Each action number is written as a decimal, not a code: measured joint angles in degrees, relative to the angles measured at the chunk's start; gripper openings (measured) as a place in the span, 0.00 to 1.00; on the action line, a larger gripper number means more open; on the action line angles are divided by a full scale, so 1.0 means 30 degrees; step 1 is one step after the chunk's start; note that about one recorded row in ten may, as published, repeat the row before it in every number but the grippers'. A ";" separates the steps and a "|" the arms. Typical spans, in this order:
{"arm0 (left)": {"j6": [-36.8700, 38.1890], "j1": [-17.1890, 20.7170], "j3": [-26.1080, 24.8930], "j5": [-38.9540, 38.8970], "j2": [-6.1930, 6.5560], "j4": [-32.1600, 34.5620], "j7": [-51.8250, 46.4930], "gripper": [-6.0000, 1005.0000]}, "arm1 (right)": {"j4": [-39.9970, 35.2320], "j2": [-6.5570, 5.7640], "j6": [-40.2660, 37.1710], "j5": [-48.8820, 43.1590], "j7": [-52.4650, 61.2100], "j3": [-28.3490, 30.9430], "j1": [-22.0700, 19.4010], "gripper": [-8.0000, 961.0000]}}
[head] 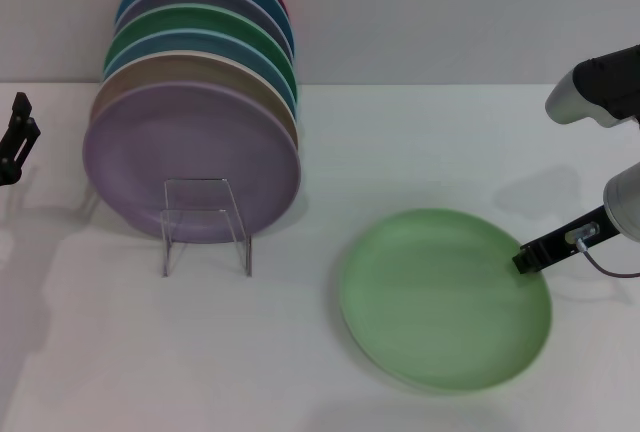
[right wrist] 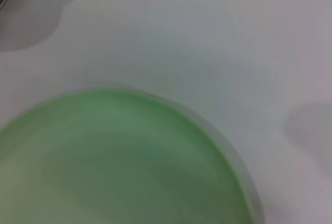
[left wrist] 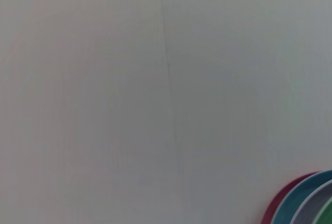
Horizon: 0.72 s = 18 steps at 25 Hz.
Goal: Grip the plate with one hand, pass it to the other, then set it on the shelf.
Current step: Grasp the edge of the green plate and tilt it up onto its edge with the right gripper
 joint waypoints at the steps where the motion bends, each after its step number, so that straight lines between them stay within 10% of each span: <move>1: -0.0008 -0.0001 0.0000 0.0001 -0.0002 -0.0007 0.0000 0.84 | 0.0000 0.0012 -0.0057 0.0027 0.0001 0.0000 -0.0028 0.13; 18: -0.0015 0.0062 0.0054 0.0000 -0.0031 -0.0141 0.0000 0.84 | 0.1214 0.0073 -0.0290 0.1302 -0.0508 0.0009 -0.0837 0.04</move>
